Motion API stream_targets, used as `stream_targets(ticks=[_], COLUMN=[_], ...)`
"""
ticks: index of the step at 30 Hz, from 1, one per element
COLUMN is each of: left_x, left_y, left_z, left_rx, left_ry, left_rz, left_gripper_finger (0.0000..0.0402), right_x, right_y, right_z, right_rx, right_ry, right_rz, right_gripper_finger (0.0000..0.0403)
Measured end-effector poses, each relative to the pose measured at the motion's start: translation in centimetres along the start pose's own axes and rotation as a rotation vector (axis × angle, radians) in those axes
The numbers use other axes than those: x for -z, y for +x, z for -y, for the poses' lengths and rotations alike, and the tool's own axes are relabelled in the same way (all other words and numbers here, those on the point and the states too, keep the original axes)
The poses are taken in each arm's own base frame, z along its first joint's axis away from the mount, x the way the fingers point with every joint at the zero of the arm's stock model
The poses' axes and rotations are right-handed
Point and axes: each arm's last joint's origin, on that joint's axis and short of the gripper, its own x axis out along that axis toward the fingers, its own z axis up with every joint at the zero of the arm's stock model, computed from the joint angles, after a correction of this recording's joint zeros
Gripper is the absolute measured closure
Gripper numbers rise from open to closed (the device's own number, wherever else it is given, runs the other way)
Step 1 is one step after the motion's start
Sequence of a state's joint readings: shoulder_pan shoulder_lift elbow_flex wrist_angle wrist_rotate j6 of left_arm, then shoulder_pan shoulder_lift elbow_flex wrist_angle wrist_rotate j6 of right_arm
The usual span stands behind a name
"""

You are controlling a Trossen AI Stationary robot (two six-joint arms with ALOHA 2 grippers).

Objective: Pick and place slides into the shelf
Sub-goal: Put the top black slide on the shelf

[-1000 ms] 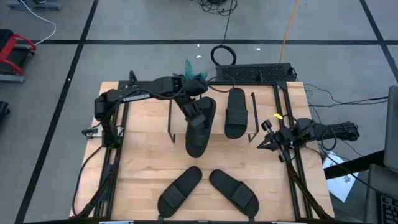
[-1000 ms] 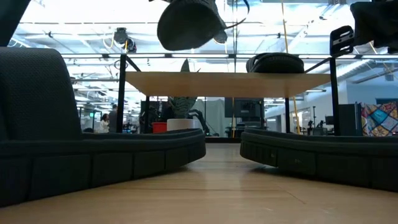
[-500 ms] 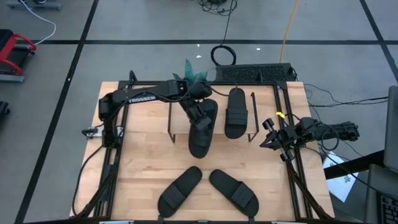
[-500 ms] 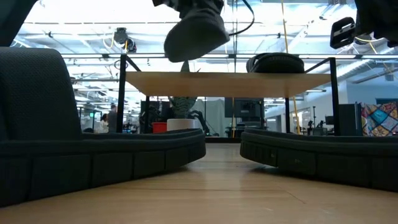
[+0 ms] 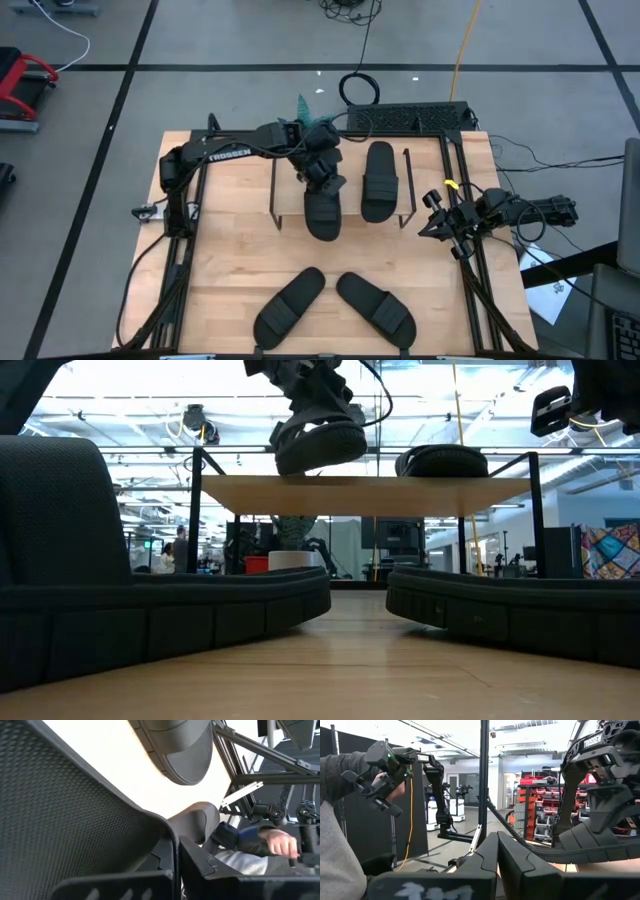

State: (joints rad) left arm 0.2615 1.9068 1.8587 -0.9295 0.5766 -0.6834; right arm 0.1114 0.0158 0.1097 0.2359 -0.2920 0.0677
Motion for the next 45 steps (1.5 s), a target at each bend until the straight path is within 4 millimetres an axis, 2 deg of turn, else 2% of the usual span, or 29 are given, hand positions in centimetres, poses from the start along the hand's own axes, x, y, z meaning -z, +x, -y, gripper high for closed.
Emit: stream_targets(ticks=[18,33,41,45], left_x=[-0.2,-1.4,-2.1,-2.0], left_y=[-0.2,-1.1,-2.3,-4.1], left_z=[-0.2,-1.1,-0.2,1.2], left_rx=[0.022,0.015,0.105,0.156], left_ry=[-0.010,-0.050,0.054,0.245], left_rz=[-0.004,0.058,0.142,0.234], left_gripper_finger=[0.0372,0.0187,0.0150,0.0147], right_x=[0.0,-0.1,-0.2,-0.2], right_y=[0.0,0.0,0.0,0.0], right_z=[0.0,0.0,0.0,0.0], right_rx=[0.001,-0.001,-0.003,-0.003], right_ry=[0.000,-0.003,-0.007,-0.007], right_rz=[0.000,0.009,0.023,0.024], right_gripper_finger=[0.0403,0.0403,0.0403,0.0403])
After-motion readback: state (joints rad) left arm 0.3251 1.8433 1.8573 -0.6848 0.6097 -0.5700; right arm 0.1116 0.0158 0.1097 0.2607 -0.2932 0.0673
